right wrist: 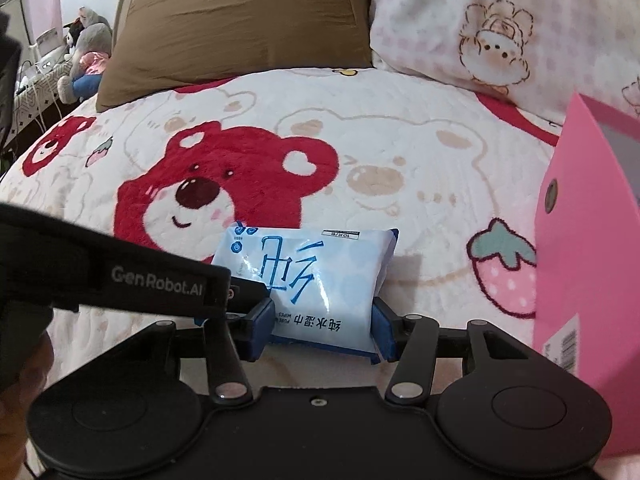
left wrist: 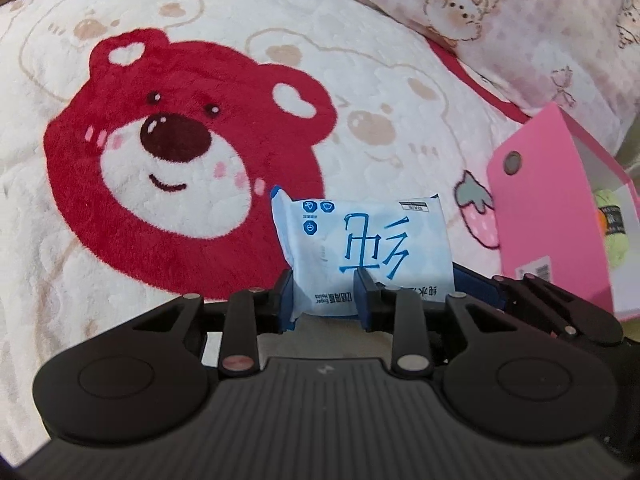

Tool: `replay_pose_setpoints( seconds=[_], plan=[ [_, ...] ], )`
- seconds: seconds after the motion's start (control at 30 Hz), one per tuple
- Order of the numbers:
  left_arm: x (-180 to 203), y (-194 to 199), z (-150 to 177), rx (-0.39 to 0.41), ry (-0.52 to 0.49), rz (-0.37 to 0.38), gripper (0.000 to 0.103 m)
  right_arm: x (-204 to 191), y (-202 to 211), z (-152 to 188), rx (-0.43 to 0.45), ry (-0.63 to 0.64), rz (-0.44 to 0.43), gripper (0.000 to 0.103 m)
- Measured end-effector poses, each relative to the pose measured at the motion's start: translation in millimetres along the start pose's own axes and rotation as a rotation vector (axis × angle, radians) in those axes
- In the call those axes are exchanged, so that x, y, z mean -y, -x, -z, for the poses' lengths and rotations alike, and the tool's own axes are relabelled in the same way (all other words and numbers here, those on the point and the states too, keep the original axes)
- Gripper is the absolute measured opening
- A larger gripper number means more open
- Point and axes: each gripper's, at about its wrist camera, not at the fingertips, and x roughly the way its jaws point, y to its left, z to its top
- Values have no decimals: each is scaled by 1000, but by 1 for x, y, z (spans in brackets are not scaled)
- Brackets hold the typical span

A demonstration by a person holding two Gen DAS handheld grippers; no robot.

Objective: Organize objects
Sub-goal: 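Lift the wipes packet with the left gripper and carry it toward the pink box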

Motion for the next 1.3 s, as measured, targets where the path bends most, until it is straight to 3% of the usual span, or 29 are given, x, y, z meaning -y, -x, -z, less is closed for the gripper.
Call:
replay_pose_setpoints(
  seconds=[0.33,0.7,1.3],
  plan=[
    [17,32,4,15,-36,-4,28,-5,34,-4,20,-15,3,58],
    [26,64,12,-26,-71,1,28,-17,64,-5,-11,1,10,58],
    [49,145,28,-48,-126,5,29,-31,139,-11,-60,-7,-88,62]
  ],
)
